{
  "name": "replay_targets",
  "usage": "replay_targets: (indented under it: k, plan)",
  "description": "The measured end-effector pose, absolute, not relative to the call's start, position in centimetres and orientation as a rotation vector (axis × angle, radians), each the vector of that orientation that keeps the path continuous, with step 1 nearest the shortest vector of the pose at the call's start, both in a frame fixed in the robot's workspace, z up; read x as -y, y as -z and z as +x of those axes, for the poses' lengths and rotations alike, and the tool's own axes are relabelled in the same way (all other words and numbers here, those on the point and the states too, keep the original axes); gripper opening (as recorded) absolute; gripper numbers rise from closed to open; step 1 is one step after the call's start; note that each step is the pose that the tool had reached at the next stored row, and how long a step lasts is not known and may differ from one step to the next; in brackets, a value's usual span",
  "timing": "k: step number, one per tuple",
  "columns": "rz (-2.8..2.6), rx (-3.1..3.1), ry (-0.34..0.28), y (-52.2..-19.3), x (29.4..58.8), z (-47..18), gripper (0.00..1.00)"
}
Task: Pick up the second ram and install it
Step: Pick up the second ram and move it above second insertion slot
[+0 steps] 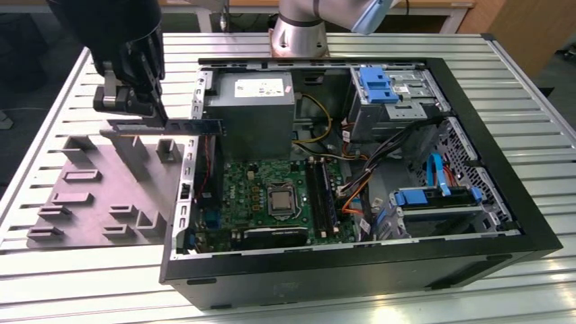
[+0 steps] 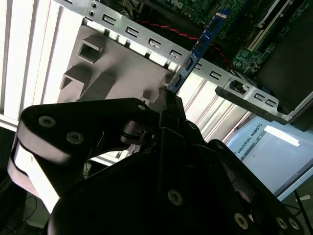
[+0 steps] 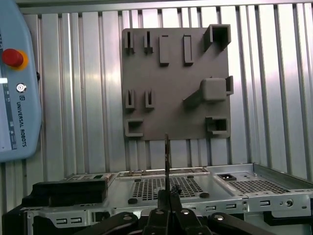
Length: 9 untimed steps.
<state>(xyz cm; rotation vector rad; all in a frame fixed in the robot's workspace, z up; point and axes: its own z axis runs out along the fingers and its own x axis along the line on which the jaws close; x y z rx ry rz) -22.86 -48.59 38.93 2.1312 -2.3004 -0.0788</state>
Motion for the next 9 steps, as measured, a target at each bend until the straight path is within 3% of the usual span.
replay_targets:
  k: [9]
  plan:
    - [2.131,2.301,0.079,-38.93,48.59,-21.9,0.12]
